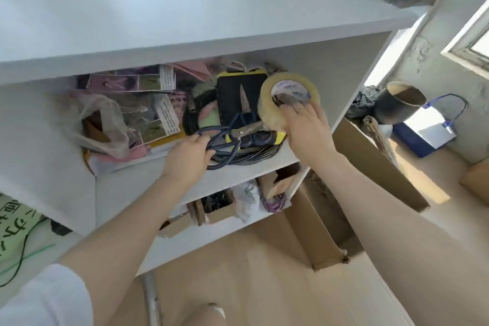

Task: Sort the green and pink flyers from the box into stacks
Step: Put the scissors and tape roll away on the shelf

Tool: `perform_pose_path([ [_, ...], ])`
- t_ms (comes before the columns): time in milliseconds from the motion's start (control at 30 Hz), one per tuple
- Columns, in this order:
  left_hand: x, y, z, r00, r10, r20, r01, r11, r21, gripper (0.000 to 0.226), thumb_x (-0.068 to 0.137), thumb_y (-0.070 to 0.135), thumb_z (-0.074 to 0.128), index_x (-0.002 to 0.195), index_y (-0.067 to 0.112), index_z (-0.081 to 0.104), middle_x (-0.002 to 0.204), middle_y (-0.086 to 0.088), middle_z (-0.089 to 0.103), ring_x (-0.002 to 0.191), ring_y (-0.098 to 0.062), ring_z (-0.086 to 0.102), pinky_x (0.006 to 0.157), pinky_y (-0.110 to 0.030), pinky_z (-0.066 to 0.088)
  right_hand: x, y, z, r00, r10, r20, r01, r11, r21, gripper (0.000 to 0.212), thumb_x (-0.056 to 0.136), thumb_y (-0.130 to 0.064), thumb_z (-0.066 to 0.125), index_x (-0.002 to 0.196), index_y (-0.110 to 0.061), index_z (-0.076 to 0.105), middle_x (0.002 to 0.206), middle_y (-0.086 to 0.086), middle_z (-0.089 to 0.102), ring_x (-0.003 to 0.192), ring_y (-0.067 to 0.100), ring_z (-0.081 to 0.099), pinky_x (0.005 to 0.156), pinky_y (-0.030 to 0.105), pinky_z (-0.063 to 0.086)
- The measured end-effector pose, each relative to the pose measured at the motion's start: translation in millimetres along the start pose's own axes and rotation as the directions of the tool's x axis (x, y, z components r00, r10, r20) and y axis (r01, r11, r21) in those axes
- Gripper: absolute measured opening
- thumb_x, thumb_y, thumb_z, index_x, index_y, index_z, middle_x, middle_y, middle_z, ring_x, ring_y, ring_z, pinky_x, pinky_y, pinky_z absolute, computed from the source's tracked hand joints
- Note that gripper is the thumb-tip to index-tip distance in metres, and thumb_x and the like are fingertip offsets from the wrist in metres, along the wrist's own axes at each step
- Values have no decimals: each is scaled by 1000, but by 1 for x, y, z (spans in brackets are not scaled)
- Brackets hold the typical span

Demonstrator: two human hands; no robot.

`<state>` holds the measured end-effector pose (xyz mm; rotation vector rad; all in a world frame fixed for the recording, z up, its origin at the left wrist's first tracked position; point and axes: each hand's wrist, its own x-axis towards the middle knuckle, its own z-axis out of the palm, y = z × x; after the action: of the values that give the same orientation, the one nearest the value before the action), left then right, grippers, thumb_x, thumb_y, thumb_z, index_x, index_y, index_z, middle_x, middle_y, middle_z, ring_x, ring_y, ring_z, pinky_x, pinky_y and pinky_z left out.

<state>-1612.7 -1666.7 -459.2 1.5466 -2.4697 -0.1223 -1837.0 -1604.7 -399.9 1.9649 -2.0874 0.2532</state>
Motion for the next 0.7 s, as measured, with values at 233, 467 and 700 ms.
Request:
perform_pose_path([
  [233,52,20,21,963,-93,-254,88,996,-29,29,92,31,50,109,9,58,103,-14,66,97,-33,61,85,-38,38,36,14,25,990,87,-110,-80,995,66,49,93,-8,44,140,-18,35,142,6,42,127,30,36,107,38,22],
  [467,91,50,34,957,-172,-232,159,984,-75,30,88,28,52,110,7,52,108,-14,63,100,-34,59,88,-39,35,37,25,56,986,107,-130,-106,994,13,53,93,-6,44,142,-24,32,145,1,39,130,27,32,107,38,19],
  [700,117,61,30,967,-130,-221,129,991,-19,40,88,34,54,112,3,50,113,-16,59,106,-33,53,77,-36,39,57,27,62,988,143,-61,-142,989,29,49,94,-9,44,140,-22,34,144,4,40,131,28,27,104,40,24],
])
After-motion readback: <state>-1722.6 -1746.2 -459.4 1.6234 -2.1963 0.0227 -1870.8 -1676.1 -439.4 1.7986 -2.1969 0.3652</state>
